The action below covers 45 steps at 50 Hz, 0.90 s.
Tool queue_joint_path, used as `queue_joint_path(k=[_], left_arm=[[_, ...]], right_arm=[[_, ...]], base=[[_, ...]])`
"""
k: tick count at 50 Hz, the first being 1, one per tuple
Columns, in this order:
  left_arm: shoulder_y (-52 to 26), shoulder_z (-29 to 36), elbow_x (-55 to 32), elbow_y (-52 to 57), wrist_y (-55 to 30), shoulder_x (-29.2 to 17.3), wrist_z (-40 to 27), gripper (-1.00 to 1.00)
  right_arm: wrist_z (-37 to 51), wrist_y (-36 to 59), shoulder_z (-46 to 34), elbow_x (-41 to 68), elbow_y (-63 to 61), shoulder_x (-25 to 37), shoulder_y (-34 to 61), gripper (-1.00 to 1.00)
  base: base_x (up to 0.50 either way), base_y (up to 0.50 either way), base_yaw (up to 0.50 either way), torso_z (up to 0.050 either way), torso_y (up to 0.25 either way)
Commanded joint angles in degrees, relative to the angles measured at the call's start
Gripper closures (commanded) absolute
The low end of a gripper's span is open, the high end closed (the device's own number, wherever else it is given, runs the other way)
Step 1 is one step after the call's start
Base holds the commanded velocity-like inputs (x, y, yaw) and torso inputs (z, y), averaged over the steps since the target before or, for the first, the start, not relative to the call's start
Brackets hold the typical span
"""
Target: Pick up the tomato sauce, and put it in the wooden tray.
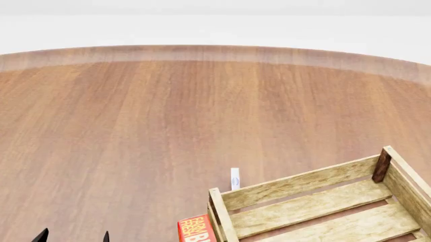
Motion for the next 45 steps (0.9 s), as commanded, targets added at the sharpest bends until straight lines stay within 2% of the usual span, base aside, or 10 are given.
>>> queue_joint_path(k=[1, 13, 15, 26, 45], left_arm=[[0.28, -0.41, 0.05, 0.26, 1.03, 0.24, -0.32, -1.0], [0.07, -0.07, -0.12, 0.01, 1.18, 0.04, -0.53, -1.0], [0.04, -0.05, -0.23, -0.04, 1.21, 0.01, -0.54, -1.0], [-0.11, 0.16, -0.41, -0.49, 1.54, -0.14, -0.68, -1.0], [-0.21, 0.66, -0.6, -0.64, 1.72, -0.45, -1.11, -1.0]], right_arm=[[0.95, 3.47, 0.48, -2.69, -8.89, 0.91, -1.59, 1.0], [0.74, 9.58, 0.54, -3.73, -17.13, 1.81, -0.57, 1.0], [-0.05, 11.84, 1.03, -0.96, -18.69, 2.22, 0.58, 1.0], [1.06, 18.02, 3.03, -0.35, -26.32, 2.99, 2.45, 1.0], [1.88, 38.12, 9.61, 8.42, -27.0, 3.52, 18.28, 1.0]], base=[[0.0, 0.0, 0.0, 0.0, 0.0], [0.0, 0.0, 0.0, 0.0, 0.0], [0.0, 0.0, 0.0, 0.0, 0.0], [0.0, 0.0, 0.0, 0.0, 0.0], [0.0, 0.0, 0.0, 0.0, 0.0]])
